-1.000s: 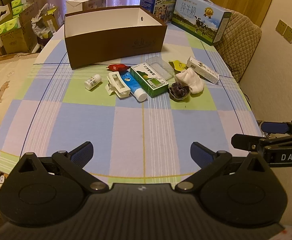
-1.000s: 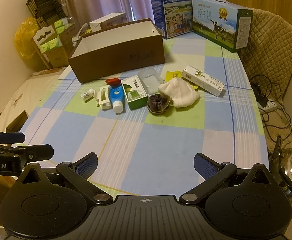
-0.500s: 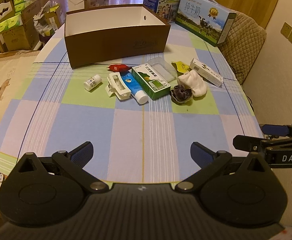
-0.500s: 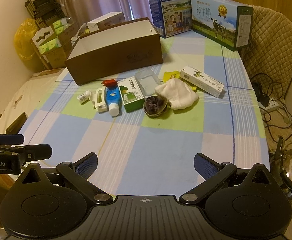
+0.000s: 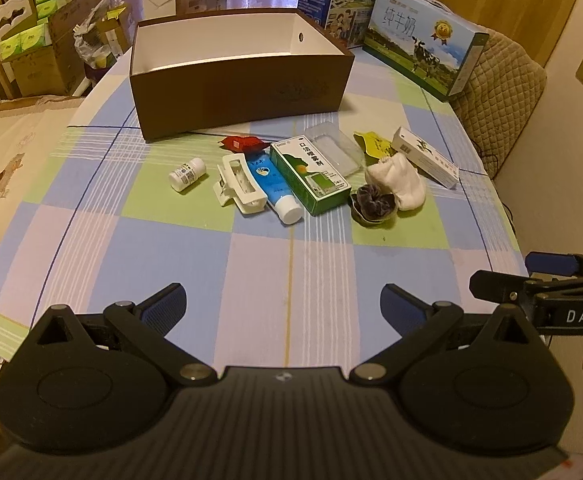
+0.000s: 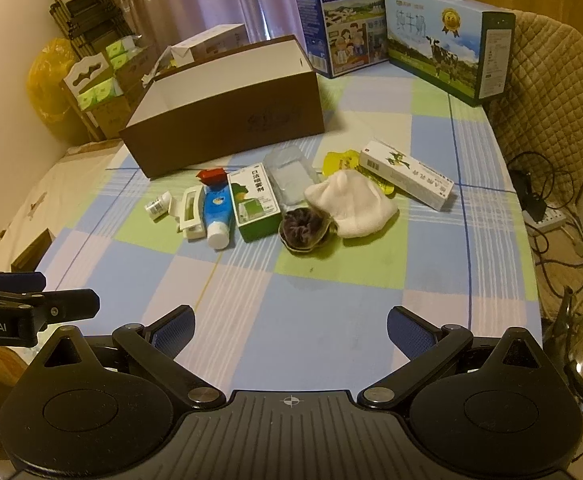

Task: Organize objects

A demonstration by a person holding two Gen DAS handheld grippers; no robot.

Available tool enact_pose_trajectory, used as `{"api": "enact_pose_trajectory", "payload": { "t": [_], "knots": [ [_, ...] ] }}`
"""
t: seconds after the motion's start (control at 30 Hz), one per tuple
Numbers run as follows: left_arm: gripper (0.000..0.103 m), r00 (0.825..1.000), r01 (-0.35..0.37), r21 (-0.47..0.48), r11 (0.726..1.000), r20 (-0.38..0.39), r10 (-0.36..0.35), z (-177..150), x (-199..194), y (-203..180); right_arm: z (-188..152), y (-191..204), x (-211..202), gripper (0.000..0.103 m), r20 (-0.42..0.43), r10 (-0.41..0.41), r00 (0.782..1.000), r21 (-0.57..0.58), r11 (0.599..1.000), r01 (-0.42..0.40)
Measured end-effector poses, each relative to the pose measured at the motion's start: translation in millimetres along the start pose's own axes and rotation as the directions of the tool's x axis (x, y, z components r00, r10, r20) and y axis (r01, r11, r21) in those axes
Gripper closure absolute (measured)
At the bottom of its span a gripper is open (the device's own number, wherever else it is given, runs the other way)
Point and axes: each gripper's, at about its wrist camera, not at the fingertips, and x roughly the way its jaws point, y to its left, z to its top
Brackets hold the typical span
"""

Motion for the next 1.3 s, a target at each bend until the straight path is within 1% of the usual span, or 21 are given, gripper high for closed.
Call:
{"api": "enact_pose_trajectory", "payload": {
  "t": [0.07, 0.3, 0.53, 0.67, 0.8, 0.83, 0.87, 0.93, 0.97, 1.1, 1.17, 1.3],
  "knots": [
    [0.001, 1.000, -0.001, -0.003, 1.000, -0.002, 0.001, 3.2, 3.4, -0.1, 3.5, -2.5, 3.2, 0.003, 0.000, -0.012, 1.000, 0.008, 1.000, 0.012],
    [0.001, 1.000, -0.009, -0.017, 1.000, -0.016, 0.008, 15.4, 16.5, 0.7, 16.2, -11.3, 15.2, 0.003, -0.008, -0.006, 1.000, 0.012, 1.000, 0.006],
    [0.001, 0.999, -0.020, -0.027, 0.999, -0.026, 0.019, 25.6, 29.5, 2.3, 27.3, -23.4, 28.3, 0.003, -0.010, 0.016, 1.000, 0.023, 1.000, -0.016],
    [0.001, 0.999, -0.041, -0.034, 0.999, -0.024, 0.040, 30.4, 36.6, 6.7, 33.9, -42.4, 34.9, 0.003, 0.020, 0.010, 1.000, 0.052, 0.999, -0.011],
    [0.001, 0.997, -0.069, -0.052, 0.996, -0.026, 0.068, 35.9, 44.5, 15.6, 39.3, -66.2, 42.8, 0.003, 0.032, -0.034, 0.999, 0.061, 0.998, 0.032],
    [0.001, 0.997, -0.074, -0.059, 0.996, -0.028, 0.072, 37.1, 46.7, 18.6, 39.8, -73.3, 44.3, 0.005, 0.036, -0.033, 0.999, 0.067, 0.997, 0.031],
    [0.001, 0.997, -0.075, -0.067, 0.995, -0.028, 0.073, 38.4, 48.5, 21.4, 40.7, -82.5, 45.9, 0.011, 0.043, -0.038, 0.998, 0.079, 0.996, 0.035],
    [0.001, 0.997, -0.081, -0.084, 0.993, -0.023, 0.079, 39.7, 51.1, 26.7, 42.0, -96.7, 48.8, 0.015, 0.057, -0.034, 0.998, 0.091, 0.995, 0.029],
    [0.001, 0.996, -0.085, -0.092, 0.992, -0.021, 0.084, 40.4, 52.8, 29.1, 42.8, -102.2, 50.0, 0.016, 0.066, -0.046, 0.997, 0.100, 0.994, 0.039],
    [0.001, 0.995, -0.103, -0.114, 0.988, -0.015, 0.102, 41.9, 59.6, 37.5, 50.7, -120.5, 58.9, 0.018, 0.097, -0.028, 0.995, 0.035, 0.999, 0.025],
    [0.001, 0.994, -0.113, -0.126, 0.986, -0.009, 0.113, 42.9, 62.8, 42.3, 56.8, -126.4, 65.2, 0.021, 0.109, -0.011, 0.994, -0.017, 1.000, 0.013],
    [0.001, 0.989, -0.149, -0.152, 0.977, -0.002, 0.151, 45.0, 68.8, 54.5, 70.7, -135.4, 79.9, 0.023, 0.132, 0.003, 0.991, -0.113, 0.993, 0.012]
  ]
}}
